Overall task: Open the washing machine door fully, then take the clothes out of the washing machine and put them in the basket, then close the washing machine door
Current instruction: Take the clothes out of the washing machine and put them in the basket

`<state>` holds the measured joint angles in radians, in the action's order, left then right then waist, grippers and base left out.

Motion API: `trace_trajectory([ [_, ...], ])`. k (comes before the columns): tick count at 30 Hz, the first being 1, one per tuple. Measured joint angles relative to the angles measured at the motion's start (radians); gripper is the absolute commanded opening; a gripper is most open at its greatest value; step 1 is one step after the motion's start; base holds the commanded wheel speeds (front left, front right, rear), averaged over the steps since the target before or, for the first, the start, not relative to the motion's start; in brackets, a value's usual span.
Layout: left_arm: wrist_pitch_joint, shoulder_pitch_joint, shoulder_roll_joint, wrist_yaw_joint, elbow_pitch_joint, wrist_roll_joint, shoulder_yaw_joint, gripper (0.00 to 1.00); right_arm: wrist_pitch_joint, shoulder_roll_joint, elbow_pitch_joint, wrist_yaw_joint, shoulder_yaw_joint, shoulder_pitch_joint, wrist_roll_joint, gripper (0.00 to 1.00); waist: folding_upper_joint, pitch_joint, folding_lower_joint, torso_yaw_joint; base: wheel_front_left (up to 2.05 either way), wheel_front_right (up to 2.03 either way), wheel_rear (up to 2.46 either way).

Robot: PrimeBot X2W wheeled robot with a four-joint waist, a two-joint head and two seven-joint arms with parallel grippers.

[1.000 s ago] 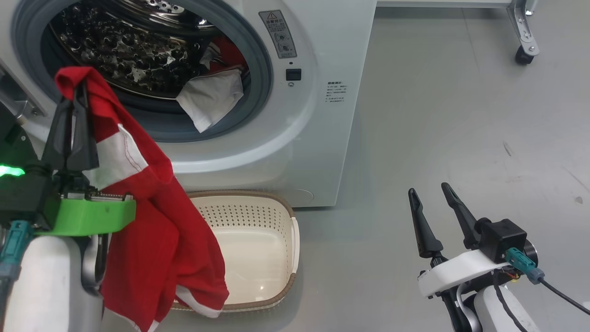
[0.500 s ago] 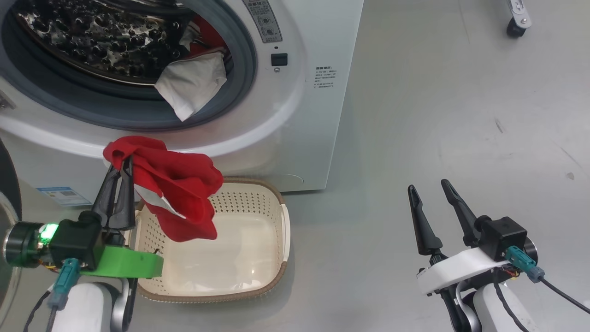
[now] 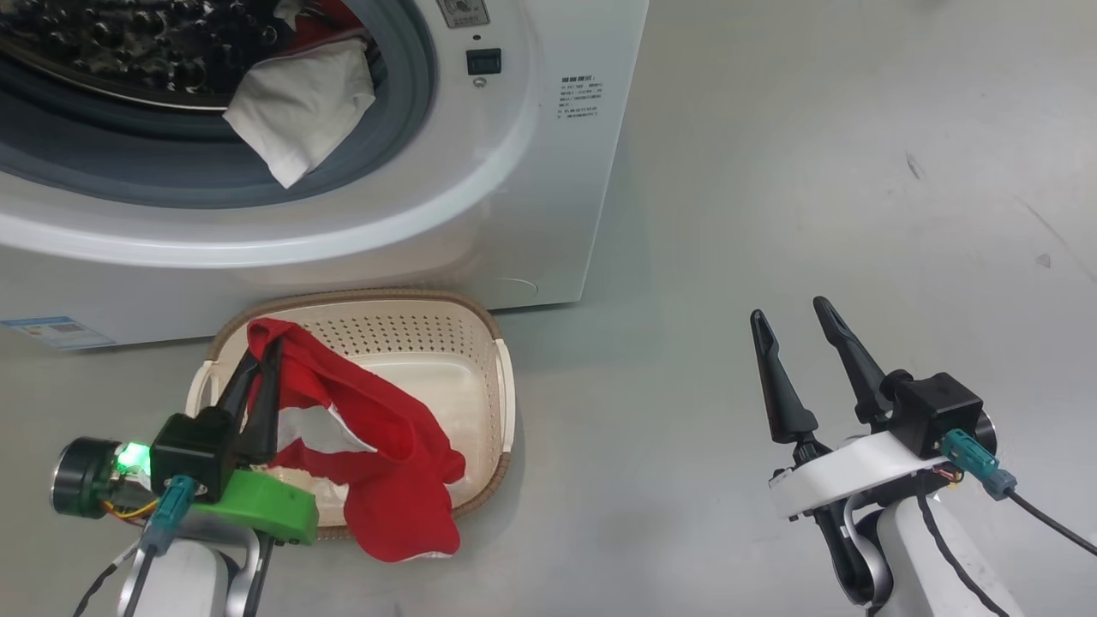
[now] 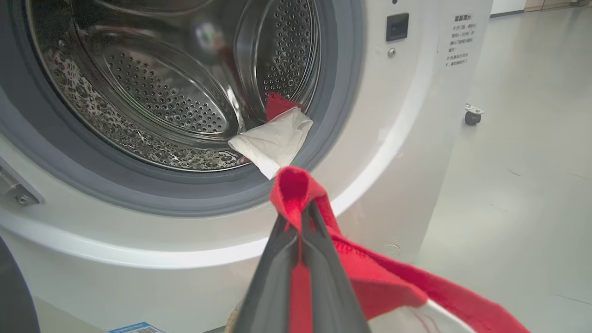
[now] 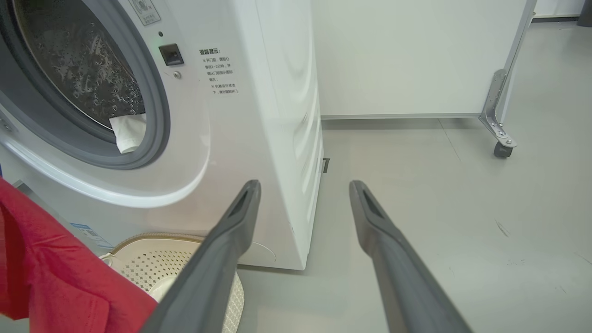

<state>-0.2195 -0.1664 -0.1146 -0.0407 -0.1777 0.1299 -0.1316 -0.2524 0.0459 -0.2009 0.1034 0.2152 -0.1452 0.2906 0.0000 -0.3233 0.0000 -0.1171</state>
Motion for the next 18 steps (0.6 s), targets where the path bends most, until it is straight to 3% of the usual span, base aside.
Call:
trace_trajectory([
  [18, 0.047, -0.118, -0.026, 0.000, -0.220, -0.007, 0.022, 0.00, 0.000, 0.000, 0.028, 0.001, -0.007, -0.060, 0.019, 1.00, 0.0000, -0.135, 0.0000, -0.085, 0.00, 0.00, 0.00],
])
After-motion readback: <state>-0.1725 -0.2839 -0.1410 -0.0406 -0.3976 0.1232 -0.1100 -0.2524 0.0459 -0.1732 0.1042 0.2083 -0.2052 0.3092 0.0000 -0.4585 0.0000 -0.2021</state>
